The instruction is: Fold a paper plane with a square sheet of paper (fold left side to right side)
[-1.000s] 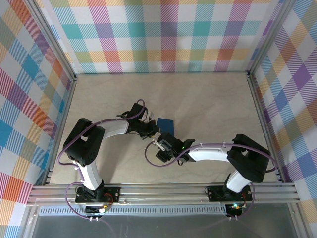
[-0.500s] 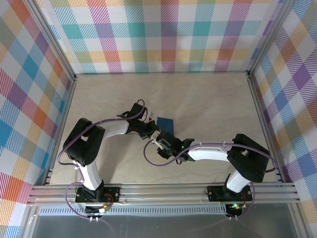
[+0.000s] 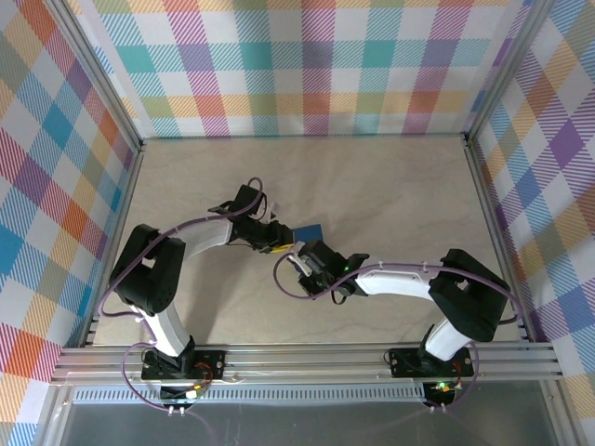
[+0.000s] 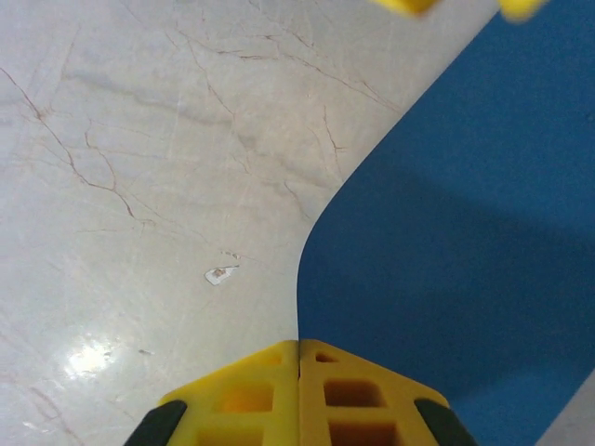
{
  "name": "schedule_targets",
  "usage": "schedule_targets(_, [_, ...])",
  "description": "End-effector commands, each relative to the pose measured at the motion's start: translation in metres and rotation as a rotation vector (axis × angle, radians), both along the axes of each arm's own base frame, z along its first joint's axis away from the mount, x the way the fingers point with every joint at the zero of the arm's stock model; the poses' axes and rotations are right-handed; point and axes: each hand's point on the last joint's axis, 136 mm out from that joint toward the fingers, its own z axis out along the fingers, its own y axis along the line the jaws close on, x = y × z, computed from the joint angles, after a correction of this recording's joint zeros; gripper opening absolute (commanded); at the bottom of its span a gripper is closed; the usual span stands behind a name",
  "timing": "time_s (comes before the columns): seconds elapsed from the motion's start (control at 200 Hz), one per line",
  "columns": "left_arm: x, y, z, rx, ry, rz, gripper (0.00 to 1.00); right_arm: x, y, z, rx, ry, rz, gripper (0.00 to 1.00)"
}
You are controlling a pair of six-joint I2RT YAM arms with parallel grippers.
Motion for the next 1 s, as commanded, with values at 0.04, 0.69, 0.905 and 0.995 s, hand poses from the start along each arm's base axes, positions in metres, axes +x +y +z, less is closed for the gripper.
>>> schedule_targets(0.04, [0.005,0.001,0.027,0.000,-0.078,-0.052,0.26,-0.011,0.015,0.021,0.210,0.208,0.007,0.00])
schedule_targets(0.69, [0.014,-0.056,-0.028,0.040,0.017,-0.206,0.10,-0.005,0.010,0.014,0.457,0.503,-0.047,0.00])
schedule_targets(0.905, [0.010,-0.053,-0.058,0.111,0.060,-0.215,0.06,-0.003,0.006,0.011,0.449,0.507,-0.068,0.00])
schedule_targets(0.995, [0.007,-0.047,-0.068,0.148,0.073,-0.209,0.05,-0.001,0.003,0.010,0.445,0.509,-0.081,0.00])
